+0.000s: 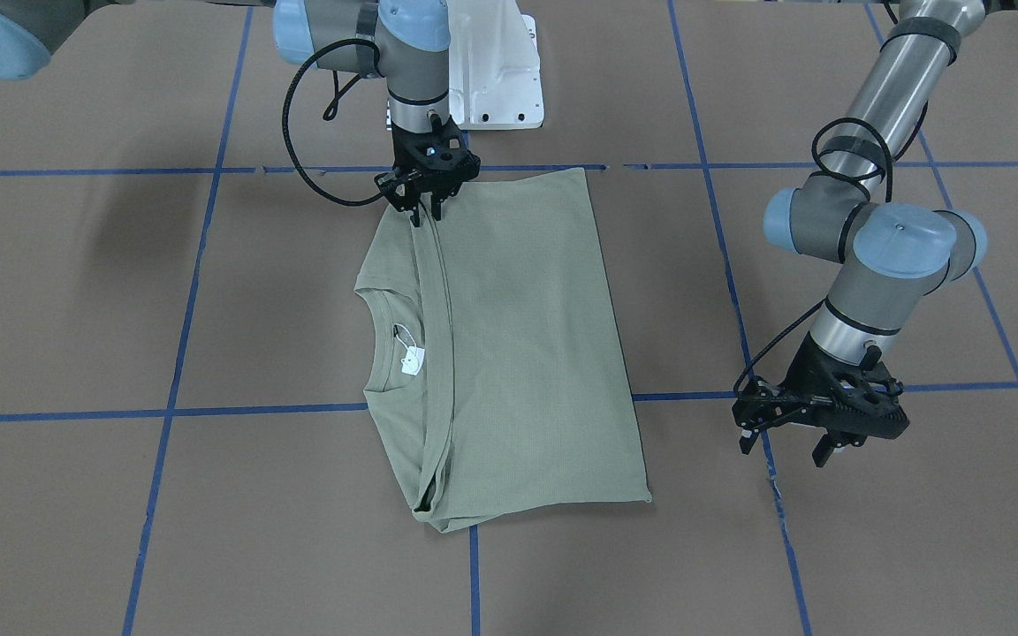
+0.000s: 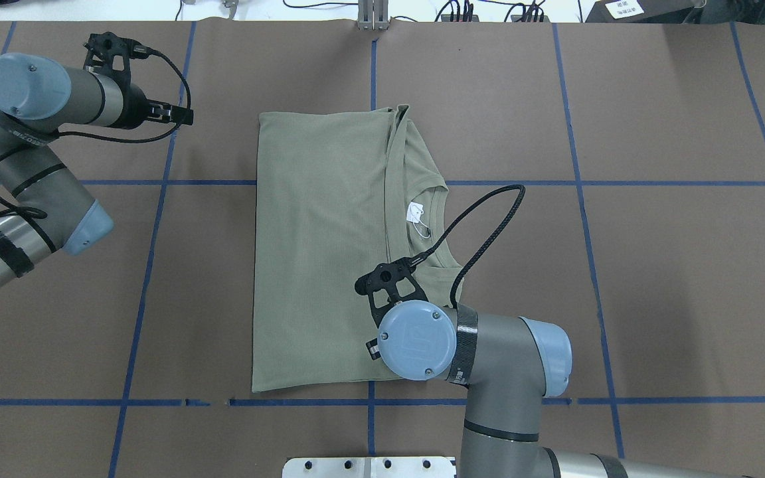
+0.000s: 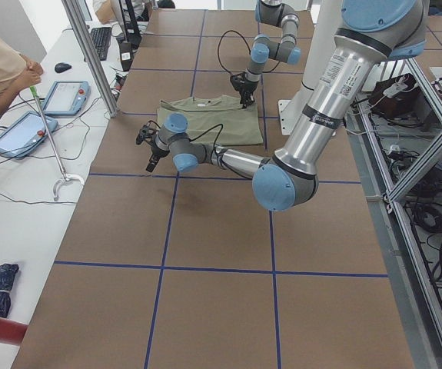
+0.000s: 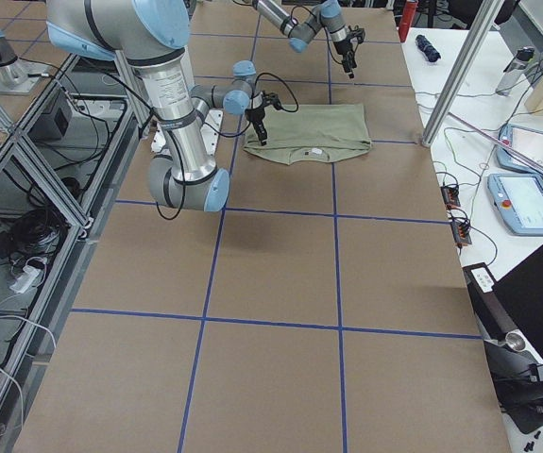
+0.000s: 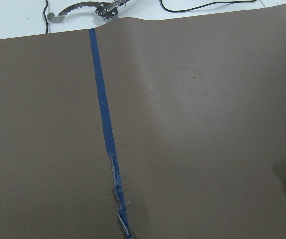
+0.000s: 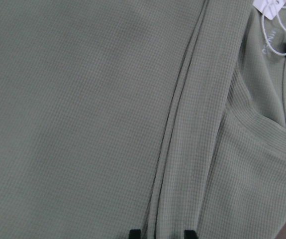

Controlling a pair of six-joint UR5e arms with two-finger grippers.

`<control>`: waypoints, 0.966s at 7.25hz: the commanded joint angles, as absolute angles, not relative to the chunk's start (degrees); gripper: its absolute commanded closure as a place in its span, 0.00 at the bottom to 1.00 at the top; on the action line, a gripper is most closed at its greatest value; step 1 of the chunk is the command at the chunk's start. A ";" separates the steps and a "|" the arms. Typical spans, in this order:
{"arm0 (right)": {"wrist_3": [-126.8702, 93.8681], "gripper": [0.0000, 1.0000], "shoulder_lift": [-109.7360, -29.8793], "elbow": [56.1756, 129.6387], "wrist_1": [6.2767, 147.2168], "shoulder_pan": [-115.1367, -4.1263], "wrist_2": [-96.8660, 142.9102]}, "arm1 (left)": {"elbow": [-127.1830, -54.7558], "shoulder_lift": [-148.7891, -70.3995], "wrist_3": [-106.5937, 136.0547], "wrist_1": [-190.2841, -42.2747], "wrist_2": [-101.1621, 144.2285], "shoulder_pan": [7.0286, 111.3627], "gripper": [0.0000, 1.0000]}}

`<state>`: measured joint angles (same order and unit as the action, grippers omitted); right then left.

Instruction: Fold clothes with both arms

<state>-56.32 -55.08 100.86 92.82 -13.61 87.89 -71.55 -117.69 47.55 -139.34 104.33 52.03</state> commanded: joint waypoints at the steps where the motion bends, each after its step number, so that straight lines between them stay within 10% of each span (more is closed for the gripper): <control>1: -56.60 0.97 -54.76 100.90 92.72 -13.45 87.89 | -71.46 -117.69 47.55 -139.39 104.33 51.94 0.00; 7: -59.06 1.00 -56.24 102.82 93.16 -16.08 87.80 | -71.54 -117.69 47.90 -139.39 104.33 51.50 0.00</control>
<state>-58.73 -55.42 101.73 93.00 -15.03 87.80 -71.57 -117.69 47.68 -139.38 104.33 51.57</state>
